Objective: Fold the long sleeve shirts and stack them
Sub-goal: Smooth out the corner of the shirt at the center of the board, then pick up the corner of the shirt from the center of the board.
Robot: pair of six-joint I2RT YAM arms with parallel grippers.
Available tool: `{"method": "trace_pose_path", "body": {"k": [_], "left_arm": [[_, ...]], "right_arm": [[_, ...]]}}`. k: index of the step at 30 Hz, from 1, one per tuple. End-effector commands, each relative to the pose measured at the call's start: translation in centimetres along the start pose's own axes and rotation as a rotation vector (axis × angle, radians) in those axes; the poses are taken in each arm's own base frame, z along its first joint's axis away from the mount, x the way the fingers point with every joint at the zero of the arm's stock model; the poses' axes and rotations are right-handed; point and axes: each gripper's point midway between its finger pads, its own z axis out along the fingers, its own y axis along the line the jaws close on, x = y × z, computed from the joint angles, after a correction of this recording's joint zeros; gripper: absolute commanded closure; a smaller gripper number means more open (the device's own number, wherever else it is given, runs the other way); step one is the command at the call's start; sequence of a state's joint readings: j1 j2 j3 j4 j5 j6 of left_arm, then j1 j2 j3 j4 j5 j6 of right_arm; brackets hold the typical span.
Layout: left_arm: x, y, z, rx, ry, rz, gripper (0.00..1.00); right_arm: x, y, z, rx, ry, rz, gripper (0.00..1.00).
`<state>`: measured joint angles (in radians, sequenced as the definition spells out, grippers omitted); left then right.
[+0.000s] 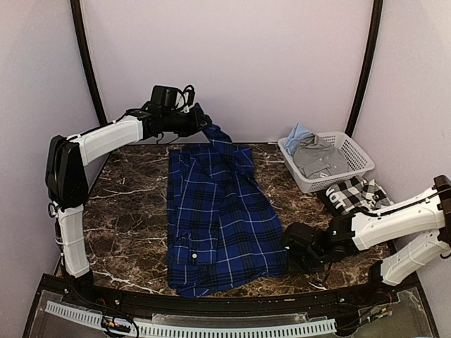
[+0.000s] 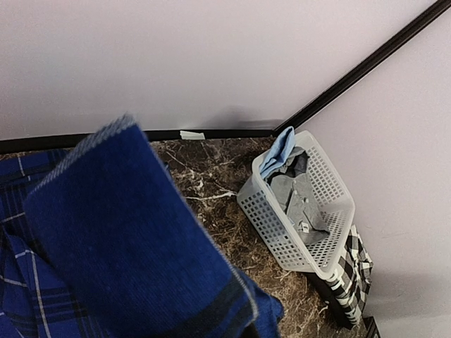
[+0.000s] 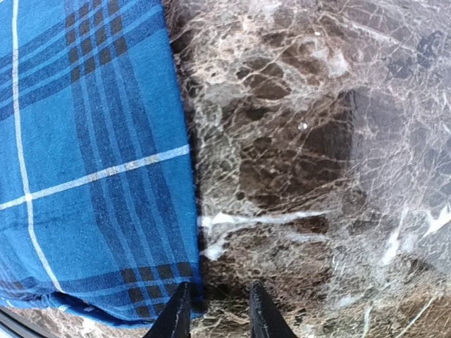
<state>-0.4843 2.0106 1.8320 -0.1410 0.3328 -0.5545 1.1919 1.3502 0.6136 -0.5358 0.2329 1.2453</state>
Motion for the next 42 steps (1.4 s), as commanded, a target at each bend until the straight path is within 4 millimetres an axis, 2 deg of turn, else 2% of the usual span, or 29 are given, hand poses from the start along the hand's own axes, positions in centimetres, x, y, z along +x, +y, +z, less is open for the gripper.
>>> {"method": "trace_pose_path", "body": {"k": [1, 10, 12, 15, 22, 30, 36, 42], "left_arm": [[-2.7, -2.2, -1.4, 0.055, -0.074, 0.023, 1.00], [-2.3, -1.9, -1.1, 0.053, -0.065, 0.018, 1.00], [-2.3, -2.0, -1.1, 0.053, -0.064, 0.018, 1.00], [-2.5, -2.0, -1.2, 0.053, -0.069, 0.022, 1.00], [-4.4, -3.2, -1.9, 0.070, -0.123, 0.058, 1.00], [-6.4, -4.4, -3.2, 0.082, -0.185, 0.088, 1.00], [-6.6, -4.6, -4.0, 0.095, -0.201, 0.092, 1.00], [-7.3, -4.7, -5.3, 0.092, -0.228, 0.098, 1.00]], "right_arm": [[1.3, -1.4, 1.5, 0.095, 0.048, -0.014, 0.74], [1.4, -0.1, 2.3, 0.102, 0.058, -0.045, 0.77], [1.9, -0.4, 2.4, 0.131, 0.071, -0.059, 0.84], [2.2, -1.0, 2.2, 0.177, 0.079, -0.069, 1.00], [1.1, -1.8, 0.0, 0.206, 0.036, -0.049, 1.00], [0.7, -2.3, -2.4, 0.202, 0.021, -0.058, 1.00], [-0.4, -0.2, -3.5, 0.118, -0.017, -0.070, 1.00], [-1.3, 1.5, -3.1, -0.007, -0.059, -0.031, 0.74]]}}
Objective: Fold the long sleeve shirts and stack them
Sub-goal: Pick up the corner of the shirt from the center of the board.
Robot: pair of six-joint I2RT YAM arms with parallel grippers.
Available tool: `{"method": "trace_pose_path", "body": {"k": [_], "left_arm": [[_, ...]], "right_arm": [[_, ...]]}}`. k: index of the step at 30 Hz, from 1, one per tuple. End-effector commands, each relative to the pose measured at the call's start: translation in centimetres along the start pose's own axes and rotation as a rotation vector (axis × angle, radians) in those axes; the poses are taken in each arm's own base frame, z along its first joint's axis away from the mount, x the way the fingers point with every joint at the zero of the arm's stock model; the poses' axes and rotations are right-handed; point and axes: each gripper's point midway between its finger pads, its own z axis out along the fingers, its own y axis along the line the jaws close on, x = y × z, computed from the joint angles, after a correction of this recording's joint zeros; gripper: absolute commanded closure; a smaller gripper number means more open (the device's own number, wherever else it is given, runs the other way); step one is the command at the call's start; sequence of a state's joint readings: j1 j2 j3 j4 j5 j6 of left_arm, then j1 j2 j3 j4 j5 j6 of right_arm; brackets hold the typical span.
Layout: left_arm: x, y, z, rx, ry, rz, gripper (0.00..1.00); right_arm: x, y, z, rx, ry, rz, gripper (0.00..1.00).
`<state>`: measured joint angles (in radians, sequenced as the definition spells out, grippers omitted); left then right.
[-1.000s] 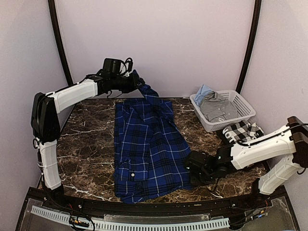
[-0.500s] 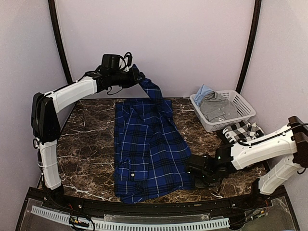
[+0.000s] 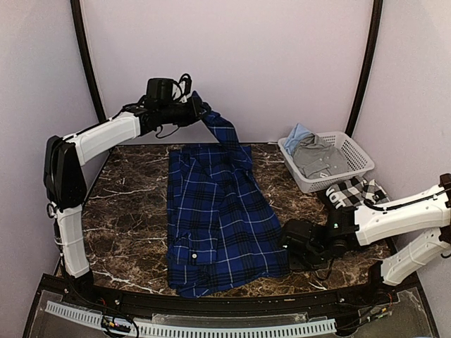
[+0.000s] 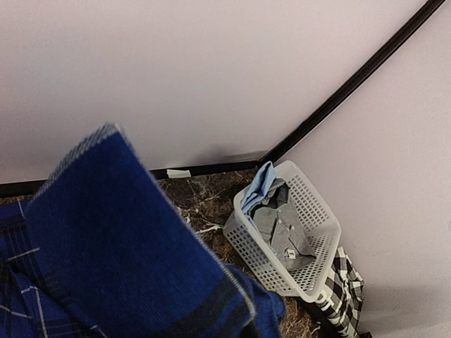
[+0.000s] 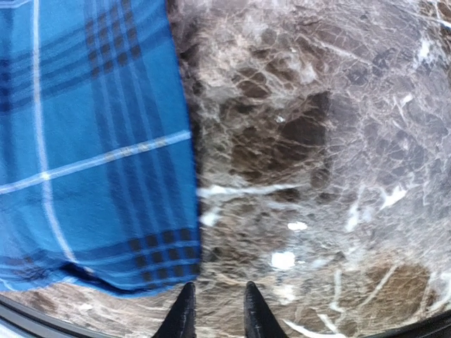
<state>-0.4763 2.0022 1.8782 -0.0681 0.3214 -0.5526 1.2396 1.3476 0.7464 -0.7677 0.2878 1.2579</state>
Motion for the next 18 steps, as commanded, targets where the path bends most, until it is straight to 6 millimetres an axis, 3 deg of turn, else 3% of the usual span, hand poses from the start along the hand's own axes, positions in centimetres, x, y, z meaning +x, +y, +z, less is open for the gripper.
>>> {"method": "trace_pose_path", "body": {"k": [1, 6, 18], "left_arm": [[-4.3, -2.7, -3.8, 0.044, -0.122, 0.058, 1.00], [-4.9, -2.5, -4.7, 0.037, -0.137, 0.057, 1.00], [-5.5, -1.3, -5.9, 0.013, -0.154, 0.040, 1.00]], "right_arm": [[-1.1, 1.6, -0.1, -0.110, -0.049, 0.036, 0.71], [-1.7, 1.8, 0.7, -0.153, -0.054, 0.053, 0.64], [-2.7, 3.2, 1.8, -0.310, -0.084, 0.086, 0.62]]}}
